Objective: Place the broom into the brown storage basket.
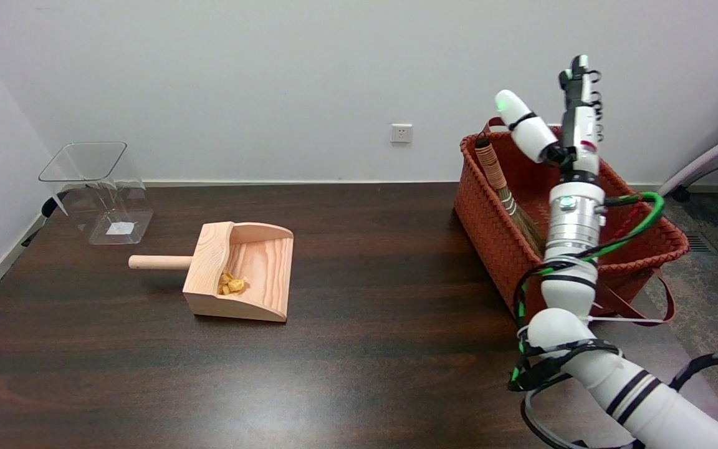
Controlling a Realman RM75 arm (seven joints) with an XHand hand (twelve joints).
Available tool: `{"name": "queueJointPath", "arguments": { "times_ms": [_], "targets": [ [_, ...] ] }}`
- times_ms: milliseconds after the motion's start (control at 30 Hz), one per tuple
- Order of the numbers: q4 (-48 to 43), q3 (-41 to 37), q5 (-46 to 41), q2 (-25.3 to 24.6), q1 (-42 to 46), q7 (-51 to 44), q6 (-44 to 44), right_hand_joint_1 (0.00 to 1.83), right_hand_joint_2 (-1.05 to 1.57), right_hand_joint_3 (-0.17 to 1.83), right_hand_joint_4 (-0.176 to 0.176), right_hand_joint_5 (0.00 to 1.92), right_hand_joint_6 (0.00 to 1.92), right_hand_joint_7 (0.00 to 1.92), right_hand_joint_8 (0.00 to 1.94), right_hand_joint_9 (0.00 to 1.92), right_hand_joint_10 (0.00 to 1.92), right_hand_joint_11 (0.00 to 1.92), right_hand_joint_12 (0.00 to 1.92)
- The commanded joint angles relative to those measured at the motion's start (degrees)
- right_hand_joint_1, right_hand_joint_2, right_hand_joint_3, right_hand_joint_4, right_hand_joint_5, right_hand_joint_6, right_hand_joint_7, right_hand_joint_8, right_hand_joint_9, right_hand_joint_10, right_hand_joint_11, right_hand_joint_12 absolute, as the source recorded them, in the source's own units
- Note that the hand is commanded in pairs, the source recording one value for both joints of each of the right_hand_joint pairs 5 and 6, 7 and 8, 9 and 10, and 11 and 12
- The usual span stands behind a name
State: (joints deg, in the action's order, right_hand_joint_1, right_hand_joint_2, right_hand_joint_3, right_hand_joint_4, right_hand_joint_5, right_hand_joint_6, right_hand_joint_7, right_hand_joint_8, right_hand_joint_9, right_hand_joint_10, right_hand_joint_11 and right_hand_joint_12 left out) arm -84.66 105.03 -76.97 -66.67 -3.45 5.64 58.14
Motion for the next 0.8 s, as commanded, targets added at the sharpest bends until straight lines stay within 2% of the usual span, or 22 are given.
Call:
{"name": "queueJointPath", "arguments": {
  "times_ms": [33,533,800],
  "targets": [
    [-4.7,-3.2,-3.2,5.8,5.9,0.7,8.8,0.67,0.94,-0.17,0.000,0.00,0.00,0.20,0.20,0.00,0.00,0.00,0.00],
    [-0.2,-6.2,-4.5,7.3,9.0,8.1,10.7,0.69,0.90,-0.17,0.000,0.00,0.00,0.22,0.22,0.00,0.00,0.00,0.00],
    [-0.2,-7.9,-4.2,7.3,11.2,8.3,10.4,0.68,0.93,-0.17,0.000,0.00,0.00,0.22,0.22,0.00,0.00,0.00,0.00]
  ]
}}
